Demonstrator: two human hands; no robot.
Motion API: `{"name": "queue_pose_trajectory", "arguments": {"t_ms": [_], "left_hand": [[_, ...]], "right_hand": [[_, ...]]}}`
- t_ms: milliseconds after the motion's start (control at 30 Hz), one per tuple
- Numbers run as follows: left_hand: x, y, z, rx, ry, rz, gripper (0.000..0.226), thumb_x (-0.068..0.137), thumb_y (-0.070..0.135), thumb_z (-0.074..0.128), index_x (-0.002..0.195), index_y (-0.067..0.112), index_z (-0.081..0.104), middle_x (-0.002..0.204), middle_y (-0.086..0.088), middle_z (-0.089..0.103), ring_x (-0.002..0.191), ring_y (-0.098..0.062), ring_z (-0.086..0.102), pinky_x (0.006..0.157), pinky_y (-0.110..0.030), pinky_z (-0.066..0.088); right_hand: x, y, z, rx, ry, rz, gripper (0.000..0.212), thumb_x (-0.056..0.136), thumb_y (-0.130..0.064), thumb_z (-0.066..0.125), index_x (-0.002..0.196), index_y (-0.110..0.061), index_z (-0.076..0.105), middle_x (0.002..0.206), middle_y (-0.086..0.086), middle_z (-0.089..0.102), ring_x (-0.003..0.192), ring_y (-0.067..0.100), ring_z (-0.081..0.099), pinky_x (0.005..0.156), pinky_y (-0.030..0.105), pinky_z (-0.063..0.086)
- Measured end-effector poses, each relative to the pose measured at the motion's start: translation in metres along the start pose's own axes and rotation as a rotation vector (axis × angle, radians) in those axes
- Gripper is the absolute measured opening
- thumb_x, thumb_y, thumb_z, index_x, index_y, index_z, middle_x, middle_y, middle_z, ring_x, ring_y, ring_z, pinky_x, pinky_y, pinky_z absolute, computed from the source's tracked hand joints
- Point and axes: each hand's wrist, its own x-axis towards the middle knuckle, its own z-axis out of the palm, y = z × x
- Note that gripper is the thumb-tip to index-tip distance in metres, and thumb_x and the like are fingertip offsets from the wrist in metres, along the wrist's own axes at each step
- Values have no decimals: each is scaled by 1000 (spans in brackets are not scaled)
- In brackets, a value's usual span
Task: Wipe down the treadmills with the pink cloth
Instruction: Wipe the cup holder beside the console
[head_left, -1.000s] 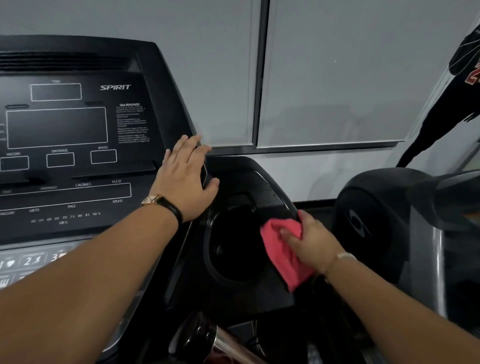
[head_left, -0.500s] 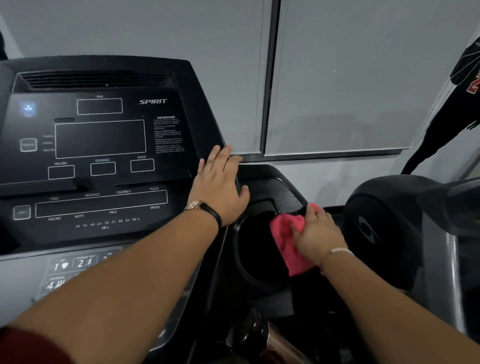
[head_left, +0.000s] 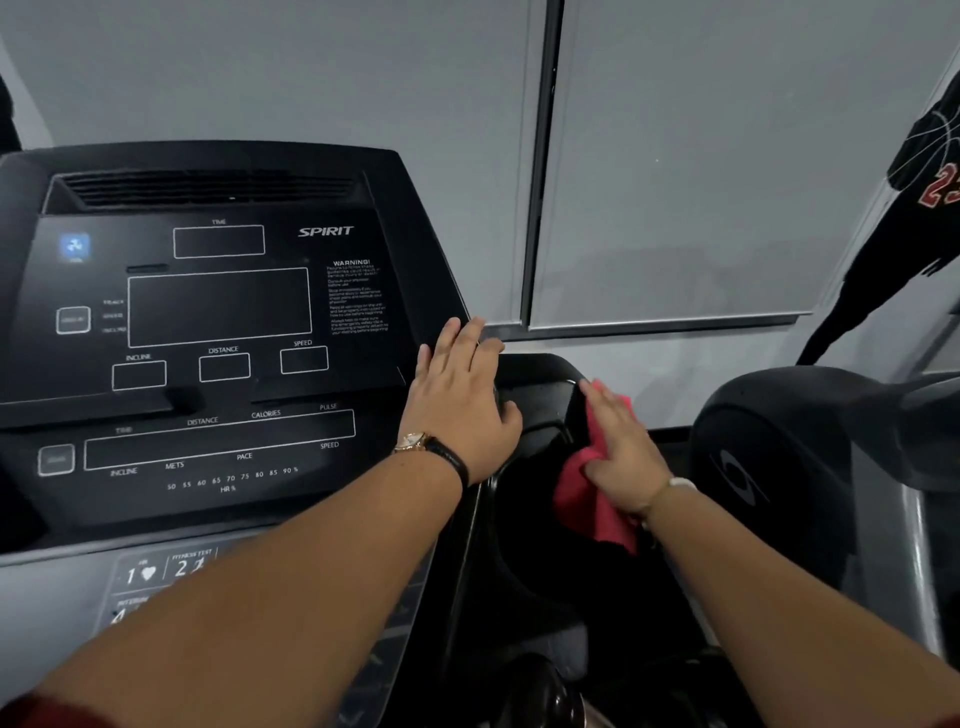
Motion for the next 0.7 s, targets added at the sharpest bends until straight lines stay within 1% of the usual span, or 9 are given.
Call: {"name": "queue_pose_trajectory", "arguments": {"t_ms": [100, 167, 300, 367, 467, 533, 600, 633, 700], "left_hand": [[1, 1, 1, 4, 2, -4, 58, 85, 32, 50, 139, 23, 30, 156, 4, 10, 145, -14, -6, 117, -38, -4], [2, 2, 1, 25, -5, -6, 60, 84, 33, 50, 139, 22, 29, 157, 4, 8, 145, -15, -7, 116, -39, -5], [1, 2, 2, 28, -9, -10, 61, 83, 33, 51, 139, 23, 29, 156, 4, 9, 145, -15, -7, 116, -39, -5], [1, 2, 1, 23, -4, -12, 61, 83, 33, 52, 139, 23, 29, 156, 5, 9, 145, -15, -7, 117, -39, -5], [2, 2, 2, 28, 3, -9, 61, 83, 32, 52, 138, 23, 30, 156, 6, 10, 144, -14, -6, 116, -38, -5], [2, 2, 2, 23, 8, -9, 60, 82, 32, 52, 138, 24, 30, 156, 6, 10, 144, -14, -6, 116, -38, -5], [2, 2, 1, 27, 5, -6, 60, 82, 33, 52, 138, 24, 30, 156, 6, 10, 144, -14, -7, 116, -38, -5], [2, 2, 1, 32, 3, -5, 60, 83, 34, 51, 138, 24, 30, 156, 6, 10, 144, -14, -7, 116, -38, -5], [2, 2, 2, 36, 4, -5, 60, 83, 35, 51, 138, 24, 30, 156, 6, 9, 144, -14, -7, 116, -38, -5]], "right_hand": [[-6, 9, -11, 157, 166, 54, 73, 70, -1, 53, 132, -39, 42, 125, -2, 58, 111, 17, 56, 93, 19, 37], [0, 9, -16, 156, 297, 156, 66, 73, 2, 54, 129, -29, 40, 106, -1, 62, 94, 26, 60, 82, 24, 41], [8, -23, -1, 307, 452, 282, 36, 76, 1, 55, 109, -8, 44, 99, 10, 57, 85, 34, 63, 71, 33, 49], [4, -23, 12, 122, 400, 122, 39, 71, -3, 63, 107, -5, 48, 113, 14, 47, 95, 34, 56, 81, 33, 44], [-7, -8, 9, -35, 135, 19, 68, 65, -25, 69, 124, -9, 40, 136, 7, 27, 117, 27, 45, 97, 33, 39], [-17, 2, -2, -211, 2, -26, 96, 56, -53, 54, 139, -17, 25, 149, 0, 10, 138, 20, 24, 114, 45, 19], [-24, 5, -9, -305, -103, -37, 110, 52, -75, 39, 146, -26, 8, 154, -12, -4, 143, 10, 0, 111, 53, -6], [-23, 4, -9, -224, -142, 14, 110, 53, -82, 35, 146, -30, 7, 153, -16, -1, 142, 6, -3, 109, 55, -10], [-11, -5, -10, 118, -122, 155, 85, 65, -84, 32, 135, -35, 32, 138, -20, 35, 133, 4, 24, 109, 57, -6]]}}
